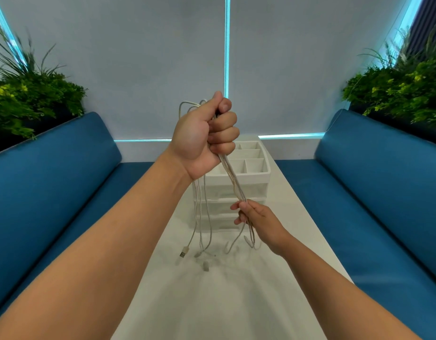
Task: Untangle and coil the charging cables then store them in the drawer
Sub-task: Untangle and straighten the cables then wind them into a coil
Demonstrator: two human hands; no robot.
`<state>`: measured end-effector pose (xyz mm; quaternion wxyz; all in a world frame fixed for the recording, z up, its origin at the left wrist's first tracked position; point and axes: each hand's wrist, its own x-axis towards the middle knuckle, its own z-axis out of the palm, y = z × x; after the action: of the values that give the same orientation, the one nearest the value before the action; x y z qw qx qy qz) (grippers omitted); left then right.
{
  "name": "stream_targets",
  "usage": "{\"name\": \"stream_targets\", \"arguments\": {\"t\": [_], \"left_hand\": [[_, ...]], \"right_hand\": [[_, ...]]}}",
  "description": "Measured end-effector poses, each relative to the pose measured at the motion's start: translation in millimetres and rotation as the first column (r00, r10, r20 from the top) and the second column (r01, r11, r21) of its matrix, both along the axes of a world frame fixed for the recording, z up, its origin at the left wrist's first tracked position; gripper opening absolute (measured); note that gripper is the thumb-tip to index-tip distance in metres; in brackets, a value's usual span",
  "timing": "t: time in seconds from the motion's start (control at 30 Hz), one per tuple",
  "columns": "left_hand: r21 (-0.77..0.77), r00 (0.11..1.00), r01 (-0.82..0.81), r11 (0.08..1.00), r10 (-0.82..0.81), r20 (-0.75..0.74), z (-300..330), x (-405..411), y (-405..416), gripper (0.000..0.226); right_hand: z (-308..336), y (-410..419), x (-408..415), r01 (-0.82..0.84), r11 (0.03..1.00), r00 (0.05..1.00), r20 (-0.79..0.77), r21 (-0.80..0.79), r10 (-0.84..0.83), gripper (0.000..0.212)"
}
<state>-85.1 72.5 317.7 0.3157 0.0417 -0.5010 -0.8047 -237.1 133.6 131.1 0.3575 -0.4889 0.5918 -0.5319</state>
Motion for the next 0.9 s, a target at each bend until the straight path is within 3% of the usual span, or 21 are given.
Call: {"name": "stream_targets", "arguments": {"t": [0.17,0.33,0.47,0.7,0.9], "left_hand": [[-0.025,0.996,0.087,0.996,-0.087,-0.004,-6,-1,16,0.039],[-0.042,0.994,0.107,0.993,-0.108,-0.014,-14,3,27,0.040],[-0.090,0.994,0.106,0.990,-0.108,-0.027,-21,4,35,0.041],[-0.041,0.996,-0.032,0.999,0.028,-0.088,-29,9,26,0.039],[-0.044,0.993,-0.095,0.995,0.091,-0.073,-26,6,25,0.038]], "right_hand": [[2,-12,-8,-0.024,0.999,0.992,0.122,-0.042,0.029,0.029],[4,-19,-9,-0.065,0.996,0.994,-0.088,-0.063,0.059,0.028],[4,-20,-11,-0.134,0.991,0.961,-0.243,0.013,0.134,0.026],[-19,-12,-14,-0.174,0.982,0.984,-0.036,0.068,0.176,0.025],[-26,-13,-11,-0.124,0.991,0.986,-0.106,0.051,0.129,0.023]]}}
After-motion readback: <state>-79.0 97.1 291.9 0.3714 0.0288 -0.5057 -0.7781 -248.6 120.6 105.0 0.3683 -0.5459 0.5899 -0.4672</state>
